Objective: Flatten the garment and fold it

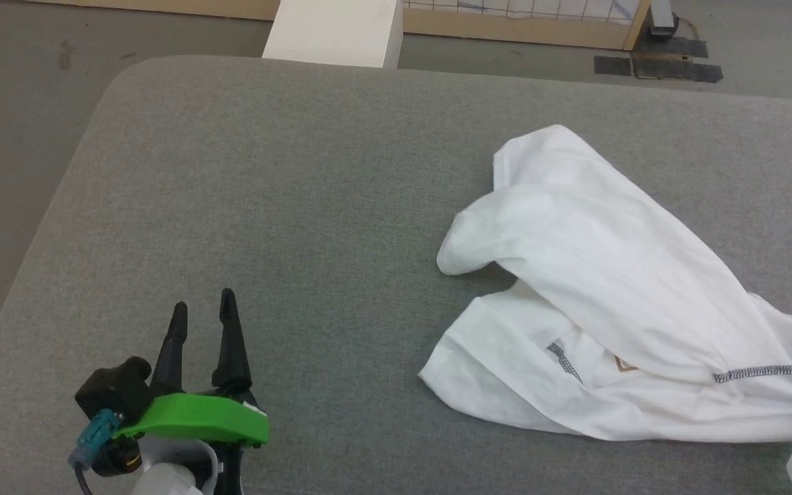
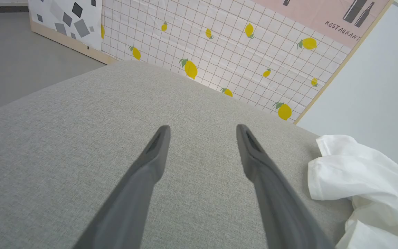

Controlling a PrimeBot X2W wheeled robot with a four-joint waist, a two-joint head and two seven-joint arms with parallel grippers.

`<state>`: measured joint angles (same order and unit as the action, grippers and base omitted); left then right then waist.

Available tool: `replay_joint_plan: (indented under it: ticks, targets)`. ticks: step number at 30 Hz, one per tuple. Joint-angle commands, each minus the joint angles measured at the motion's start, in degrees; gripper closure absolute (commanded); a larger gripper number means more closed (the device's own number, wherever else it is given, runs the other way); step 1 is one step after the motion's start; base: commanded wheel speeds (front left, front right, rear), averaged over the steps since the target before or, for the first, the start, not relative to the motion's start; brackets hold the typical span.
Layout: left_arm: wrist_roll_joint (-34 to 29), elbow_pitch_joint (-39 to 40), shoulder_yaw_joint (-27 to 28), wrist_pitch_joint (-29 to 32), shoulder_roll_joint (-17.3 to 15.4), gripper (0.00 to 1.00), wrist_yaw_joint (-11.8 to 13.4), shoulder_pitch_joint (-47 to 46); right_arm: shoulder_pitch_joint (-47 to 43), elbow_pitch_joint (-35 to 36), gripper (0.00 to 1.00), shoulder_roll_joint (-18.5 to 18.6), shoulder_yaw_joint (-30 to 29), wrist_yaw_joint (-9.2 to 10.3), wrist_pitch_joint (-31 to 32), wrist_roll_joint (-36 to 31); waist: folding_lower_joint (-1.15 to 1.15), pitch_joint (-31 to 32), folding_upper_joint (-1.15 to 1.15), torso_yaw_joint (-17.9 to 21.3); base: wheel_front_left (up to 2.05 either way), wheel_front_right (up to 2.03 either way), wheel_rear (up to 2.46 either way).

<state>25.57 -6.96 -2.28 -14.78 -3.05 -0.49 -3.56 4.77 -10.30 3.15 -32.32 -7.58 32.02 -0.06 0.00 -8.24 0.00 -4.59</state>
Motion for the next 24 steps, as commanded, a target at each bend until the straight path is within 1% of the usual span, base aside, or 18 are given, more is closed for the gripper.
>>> replay_joint_plan:
  ticks: [1,2,3,5,8,11,13,14,16,18,20,22,24]
  targets:
    - [0.1,-0.3,-0.2,-0.2,0.2,0.0,-0.4,-0.1,-0.3,0.0,1.0,-0.2,0.0,0.09,-0.5,0.2,0.0,0.3,0.0,0.4,0.0,0.0,0.0]
    - [0.2,-0.7,-0.3,-0.2,0.2,0.0,-0.4,-0.1,-0.1,-0.2,0.6,-0.2,0.7,0.09,-1.6,1.5,0.0,0.5,0.0,0.5,0.0,0.0,0.0]
    - [0.2,-1.1,-0.4,-0.2,0.2,0.0,-0.5,-0.1,0.1,-0.2,0.0,-0.2,1.5,0.09,-3.3,3.1,0.0,0.8,0.0,0.7,0.0,0.0,0.0]
    - [0.5,-1.7,-0.8,-0.2,0.2,0.0,-0.7,-0.3,0.5,0.3,0.0,-0.2,3.3,0.09,-6.7,6.2,0.0,1.3,0.0,0.9,0.0,0.0,0.0]
    - [1.4,-2.4,-1.7,-0.2,0.2,0.0,-0.9,-0.7,0.9,2.4,0.0,-0.3,4.3,0.09,-12.4,9.8,0.0,2.1,0.0,1.4,0.0,0.0,0.0]
    - [2.3,-3.6,-4.2,-0.2,0.2,0.0,-1.3,-2.2,0.8,4.7,0.0,-0.3,3.5,0.09,-17.9,10.9,0.0,2.9,0.0,1.9,0.0,0.0,0.0]
    - [2.9,-4.3,-6.5,1.1,0.2,0.0,-1.6,-4.2,0.7,5.5,0.0,-0.3,2.5,0.09,-20.3,10.9,0.0,3.2,0.0,2.3,0.0,0.0,0.0]
    - [4.0,-5.3,-11.1,5.3,0.2,0.0,-2.4,-8.7,0.3,6.1,0.0,-0.3,2.3,0.09,-21.5,10.6,0.0,3.3,0.0,2.9,0.0,0.0,0.0]
    - [5.7,-6.6,-14.9,9.9,0.2,0.0,-2.6,-12.5,-0.1,6.4,0.0,-0.3,2.3,0.09,-21.6,10.3,0.0,3.2,0.0,3.5,0.0,0.0,0.0]
    - [6.8,-9.0,-19.7,16.8,0.2,0.0,-2.8,-17.2,-0.2,6.1,0.0,-0.3,2.8,0.09,-21.5,10.5,0.0,2.8,0.0,4.5,0.0,0.0,0.0]
    - [7.9,-11.3,-23.7,23.4,0.2,0.0,-2.3,-20.8,-0.2,5.6,0.0,-0.3,3.2,0.09,-21.5,10.7,0.0,2.4,0.0,5.5,0.0,0.0,0.0]
    - [8.5,-14.2,-27.8,31.1,0.2,0.0,-1.2,-24.7,0.1,4.8,0.0,-0.3,3.8,0.09,-21.5,11.3,0.0,1.7,0.0,7.0,0.0,0.0,0.0]
    - [7.4,-17.2,-30.9,37.1,0.2,0.0,-0.2,-27.6,0.2,4.2,0.0,-0.3,4.3,0.09,-21.7,11.6,0.0,1.1,0.0,8.4,0.0,0.0,0.0]
